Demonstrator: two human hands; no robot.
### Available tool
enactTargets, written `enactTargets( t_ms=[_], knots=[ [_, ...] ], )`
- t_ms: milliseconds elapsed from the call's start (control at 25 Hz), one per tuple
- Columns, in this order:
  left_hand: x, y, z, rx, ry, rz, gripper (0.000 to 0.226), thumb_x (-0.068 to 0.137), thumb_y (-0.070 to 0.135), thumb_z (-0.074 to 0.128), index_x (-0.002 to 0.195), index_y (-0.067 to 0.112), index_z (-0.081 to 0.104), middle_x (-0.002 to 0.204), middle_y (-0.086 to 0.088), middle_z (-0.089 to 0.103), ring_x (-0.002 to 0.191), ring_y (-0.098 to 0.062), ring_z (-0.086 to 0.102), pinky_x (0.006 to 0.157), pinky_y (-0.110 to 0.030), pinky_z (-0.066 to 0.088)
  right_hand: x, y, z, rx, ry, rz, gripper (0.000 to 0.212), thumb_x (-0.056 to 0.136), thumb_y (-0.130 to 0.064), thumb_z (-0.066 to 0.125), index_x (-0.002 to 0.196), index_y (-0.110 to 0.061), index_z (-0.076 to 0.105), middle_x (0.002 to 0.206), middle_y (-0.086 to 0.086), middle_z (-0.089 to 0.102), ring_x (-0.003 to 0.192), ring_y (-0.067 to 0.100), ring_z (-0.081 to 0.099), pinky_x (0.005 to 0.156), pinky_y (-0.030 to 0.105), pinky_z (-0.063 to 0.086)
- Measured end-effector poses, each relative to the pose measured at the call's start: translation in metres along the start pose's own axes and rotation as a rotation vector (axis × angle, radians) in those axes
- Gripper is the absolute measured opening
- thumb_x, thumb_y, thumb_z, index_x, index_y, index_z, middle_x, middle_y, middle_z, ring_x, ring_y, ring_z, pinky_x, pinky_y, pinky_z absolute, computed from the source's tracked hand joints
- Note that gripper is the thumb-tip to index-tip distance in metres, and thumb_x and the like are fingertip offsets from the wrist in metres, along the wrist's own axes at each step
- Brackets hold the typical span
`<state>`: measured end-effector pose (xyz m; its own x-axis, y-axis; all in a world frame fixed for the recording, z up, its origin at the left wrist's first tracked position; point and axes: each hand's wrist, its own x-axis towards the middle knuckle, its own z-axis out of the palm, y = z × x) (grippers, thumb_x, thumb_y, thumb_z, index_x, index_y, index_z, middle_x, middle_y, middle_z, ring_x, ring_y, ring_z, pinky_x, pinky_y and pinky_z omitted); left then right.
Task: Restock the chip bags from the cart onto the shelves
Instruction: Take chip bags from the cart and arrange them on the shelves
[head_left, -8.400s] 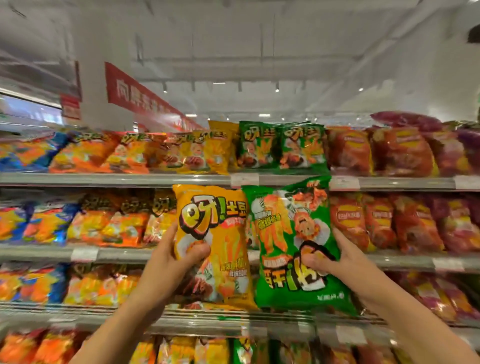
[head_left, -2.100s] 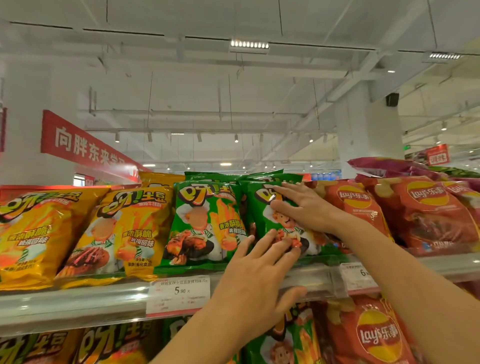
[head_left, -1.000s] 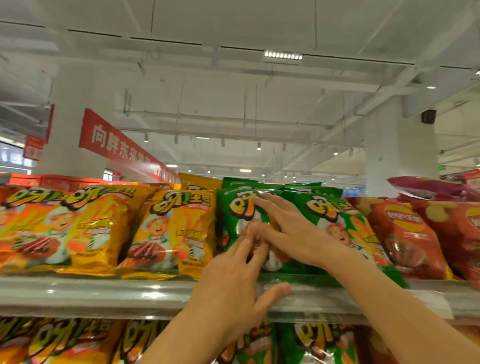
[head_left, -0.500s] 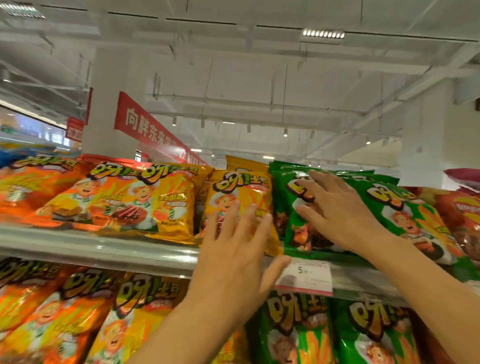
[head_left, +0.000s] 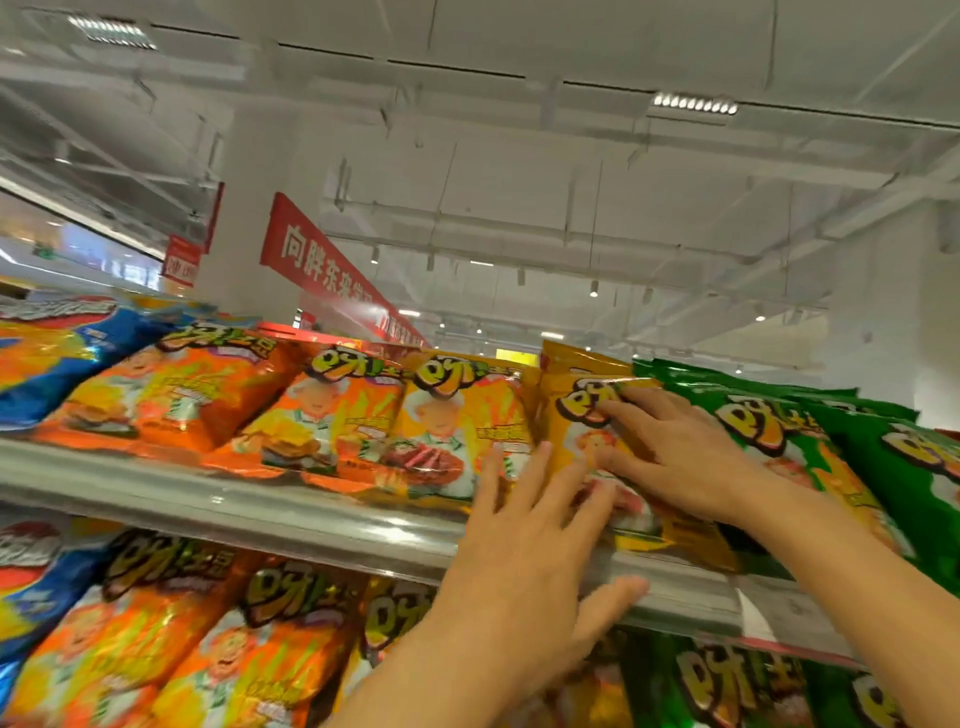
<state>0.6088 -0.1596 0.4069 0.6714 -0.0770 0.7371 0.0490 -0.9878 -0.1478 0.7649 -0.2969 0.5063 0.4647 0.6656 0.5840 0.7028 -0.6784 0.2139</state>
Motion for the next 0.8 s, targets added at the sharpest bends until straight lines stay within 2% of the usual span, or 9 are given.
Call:
enactTargets(
  t_ms=[80, 120, 200, 280, 400, 560, 680, 760, 800],
  knots=[
    [-0.017, -0.042, -0.012, 0.044, 0.129, -0.158, 0.079, 0.090, 0.077, 0.004, 0.157, 0.038, 0.015, 0.169, 0.004, 0.005, 0.156, -0.024, -0.009, 0.123, -0.052, -0.011, 0.005, -0.023, -0.003, 0.125, 0.105, -0.055, 0.069, 0.094, -0.060, 0.051, 0.157, -0.038, 0.030, 0.165, -0.004, 0.028, 0.152, 0.021, 0.024, 0.122, 0.045, 0.028],
    [-0.021, -0.062, -0.017, 0.063, 0.142, -0.231, 0.082, 0.087, 0.078, 0.001, 0.158, 0.037, 0.012, 0.169, 0.002, 0.003, 0.155, -0.025, -0.007, 0.125, -0.050, -0.004, 0.009, -0.039, -0.006, 0.223, 0.137, -0.098, 0.068, 0.094, -0.057, 0.054, 0.156, -0.038, 0.032, 0.164, -0.005, 0.030, 0.151, 0.019, 0.026, 0.120, 0.041, 0.029],
    [-0.022, -0.090, -0.023, 0.026, 0.064, -0.283, 0.085, 0.086, 0.079, 0.002, 0.159, 0.036, 0.006, 0.168, -0.002, 0.001, 0.155, -0.026, 0.000, 0.126, -0.046, 0.010, 0.021, -0.075, -0.006, 0.345, 0.159, -0.176, 0.063, 0.097, -0.052, 0.054, 0.155, -0.037, 0.034, 0.163, -0.004, 0.030, 0.150, 0.017, 0.026, 0.120, 0.037, 0.025],
    [-0.018, -0.104, -0.022, -0.043, -0.041, -0.197, 0.082, 0.089, 0.077, 0.008, 0.159, 0.035, 0.007, 0.169, -0.002, 0.003, 0.154, -0.026, 0.004, 0.125, -0.045, 0.015, 0.040, -0.110, -0.007, 0.345, 0.167, -0.209, 0.058, 0.102, -0.046, 0.050, 0.156, -0.032, 0.036, 0.165, -0.001, 0.031, 0.152, 0.019, 0.024, 0.122, 0.036, 0.019],
    [-0.016, -0.108, -0.011, -0.059, -0.169, -0.088, 0.084, 0.089, 0.079, 0.009, 0.159, 0.033, 0.007, 0.170, -0.001, -0.002, 0.155, -0.026, -0.005, 0.126, -0.046, 0.004, 0.076, -0.141, -0.007, 0.237, 0.115, -0.176, 0.053, 0.105, -0.048, 0.042, 0.156, -0.035, 0.036, 0.168, -0.002, 0.026, 0.154, 0.022, 0.020, 0.125, 0.044, 0.016],
    [-0.017, -0.113, -0.008, -0.033, -0.153, -0.083, 0.088, 0.083, 0.082, 0.000, 0.158, 0.036, 0.008, 0.169, -0.001, 0.004, 0.155, -0.027, 0.001, 0.124, -0.050, 0.004, 0.101, -0.146, 0.005, -0.056, -0.078, -0.098, 0.061, 0.097, -0.072, 0.024, 0.154, -0.051, 0.025, 0.170, -0.013, 0.015, 0.158, 0.022, 0.008, 0.124, 0.063, 0.005],
    [-0.024, -0.114, -0.009, -0.036, -0.075, -0.075, 0.087, 0.085, 0.081, -0.004, 0.158, 0.035, 0.009, 0.169, 0.002, 0.005, 0.155, -0.024, -0.005, 0.121, -0.053, -0.007, 0.097, -0.142, 0.009, -0.094, -0.095, -0.023, 0.071, 0.090, -0.082, 0.018, 0.154, -0.052, 0.025, 0.169, -0.016, 0.017, 0.157, 0.020, 0.013, 0.123, 0.064, 0.008],
    [-0.034, -0.130, -0.015, -0.021, 0.027, -0.125, 0.088, 0.084, 0.082, -0.006, 0.157, 0.037, 0.013, 0.168, 0.010, 0.005, 0.154, -0.017, -0.014, 0.119, -0.050, -0.019, 0.099, -0.145, 0.004, -0.137, -0.127, 0.009, 0.075, 0.088, -0.083, 0.016, 0.155, -0.049, 0.026, 0.169, -0.014, 0.019, 0.156, 0.022, 0.015, 0.122, 0.065, 0.008],
    [-0.039, -0.145, -0.020, 0.009, 0.060, -0.173, 0.089, 0.082, 0.083, -0.010, 0.157, 0.040, 0.010, 0.167, 0.015, 0.000, 0.153, -0.013, -0.018, 0.119, -0.047, -0.021, 0.100, -0.148, 0.001, -0.164, -0.131, 0.015, 0.076, 0.089, -0.083, 0.017, 0.155, -0.047, 0.027, 0.169, -0.011, 0.021, 0.156, 0.024, 0.016, 0.122, 0.065, 0.009]
  ],
)
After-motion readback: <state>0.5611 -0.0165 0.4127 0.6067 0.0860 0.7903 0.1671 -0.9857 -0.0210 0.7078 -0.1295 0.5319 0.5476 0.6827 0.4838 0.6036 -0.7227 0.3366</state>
